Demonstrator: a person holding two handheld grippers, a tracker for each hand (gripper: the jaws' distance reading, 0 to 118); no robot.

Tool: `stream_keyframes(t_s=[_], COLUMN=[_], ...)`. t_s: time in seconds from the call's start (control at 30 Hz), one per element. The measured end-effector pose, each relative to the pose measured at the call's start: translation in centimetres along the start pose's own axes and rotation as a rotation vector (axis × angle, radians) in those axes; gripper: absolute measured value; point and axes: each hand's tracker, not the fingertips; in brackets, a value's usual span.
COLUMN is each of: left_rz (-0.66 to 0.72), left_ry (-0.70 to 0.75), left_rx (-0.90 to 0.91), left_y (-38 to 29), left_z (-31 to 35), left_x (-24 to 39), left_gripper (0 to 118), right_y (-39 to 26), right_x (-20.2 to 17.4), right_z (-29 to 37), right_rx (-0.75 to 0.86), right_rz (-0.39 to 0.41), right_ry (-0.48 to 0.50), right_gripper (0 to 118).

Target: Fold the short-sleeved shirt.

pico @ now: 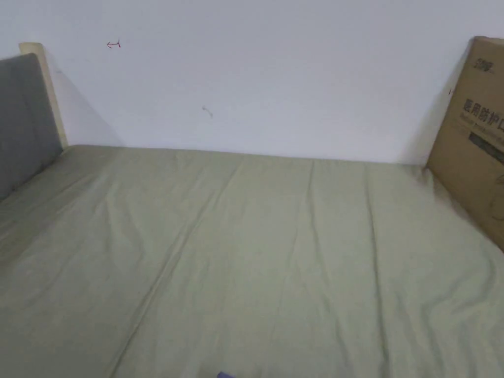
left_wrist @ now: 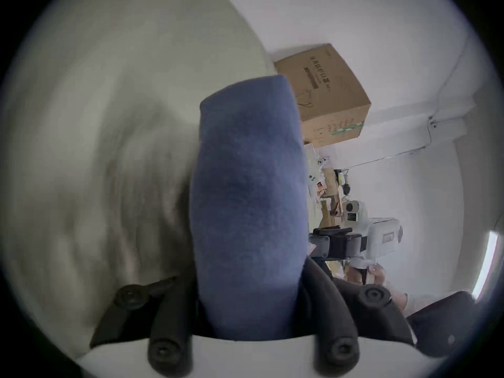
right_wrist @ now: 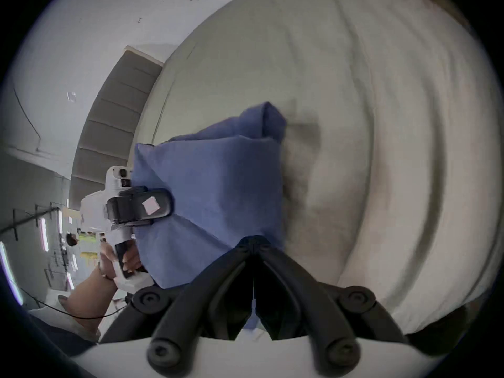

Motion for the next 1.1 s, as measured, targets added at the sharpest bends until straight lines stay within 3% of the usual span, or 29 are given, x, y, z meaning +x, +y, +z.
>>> stream_keyframes(t_s=[0.13,0.27,0.53,0.8,0.83,0.93,1.1], left_rz=[-0.118,-0.141,-0.174,-0.354,-0.386,-0.399,-0.392], left_ry=[0.072,0.218,0.66,1.112,1.158,1.206,1.203], left_rx=[0.076,0.122,0.111,-0.043,-0.052,-0.043,0.005], left_y=[1.6,4.6,9.8,13.5,13.8,14.4,12.9], left_z=[5.6,12.7,24.4,26.5,26.5,27.3,29.2], left_x=[2.4,1.8,-1.7,-3.4,-3.4,-4.1,-1.9], left_gripper=[23,23,23,26,32,103,105], right_y=[0.3,0.6,0.7,1.3,1.3,1.3,1.6], right_x=[-2.2,-3.8,-5.9,-6.3,-6.4,-6.9,-7.2], right_z=[3.2,5.6,7.5,7.8,7.8,7.8,8.1], right_rx=[0.062,0.119,0.161,0.164,0.165,0.167,0.189], right_rz=[0.068,0.099,0.153,0.164,0.167,0.174,0.184], right_ry=[0.01,0.005,-0.051,-0.105,-0.108,-0.115,-0.116], right_gripper=[0,0,0,0,0,0,0])
